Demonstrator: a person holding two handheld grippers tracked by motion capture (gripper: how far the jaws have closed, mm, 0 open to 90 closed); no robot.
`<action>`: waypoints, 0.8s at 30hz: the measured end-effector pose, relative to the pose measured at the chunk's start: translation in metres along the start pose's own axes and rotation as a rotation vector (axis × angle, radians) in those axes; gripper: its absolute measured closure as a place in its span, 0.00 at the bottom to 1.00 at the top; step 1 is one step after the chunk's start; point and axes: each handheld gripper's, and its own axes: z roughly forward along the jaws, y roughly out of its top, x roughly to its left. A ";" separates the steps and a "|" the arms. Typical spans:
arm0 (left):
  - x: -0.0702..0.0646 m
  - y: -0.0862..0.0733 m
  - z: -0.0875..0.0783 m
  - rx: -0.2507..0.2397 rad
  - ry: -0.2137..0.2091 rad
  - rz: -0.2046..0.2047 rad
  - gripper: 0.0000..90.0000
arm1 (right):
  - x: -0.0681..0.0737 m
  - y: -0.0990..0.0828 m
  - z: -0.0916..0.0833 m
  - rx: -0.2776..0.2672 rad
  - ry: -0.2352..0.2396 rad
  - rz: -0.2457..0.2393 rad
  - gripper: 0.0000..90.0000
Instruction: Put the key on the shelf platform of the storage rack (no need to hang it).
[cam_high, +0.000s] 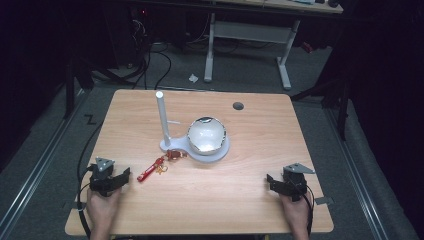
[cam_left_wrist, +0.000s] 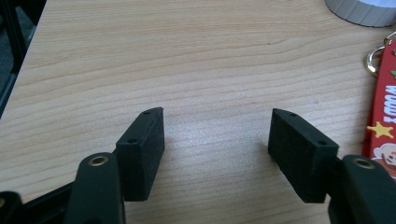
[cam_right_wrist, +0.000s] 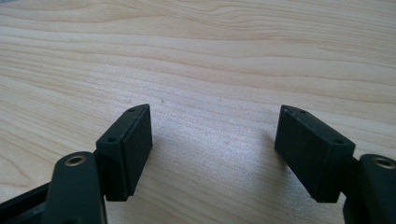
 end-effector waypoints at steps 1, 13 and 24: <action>0.000 0.000 0.000 0.000 0.000 0.000 0.41 | 0.000 0.000 0.000 0.000 0.000 0.000 0.31; -0.001 0.000 0.000 0.001 -0.004 0.005 0.38 | 0.000 0.000 0.000 0.000 0.000 0.000 0.31; -0.001 0.000 0.001 0.011 -0.022 0.022 0.32 | 0.000 0.000 0.000 0.000 0.000 0.000 0.31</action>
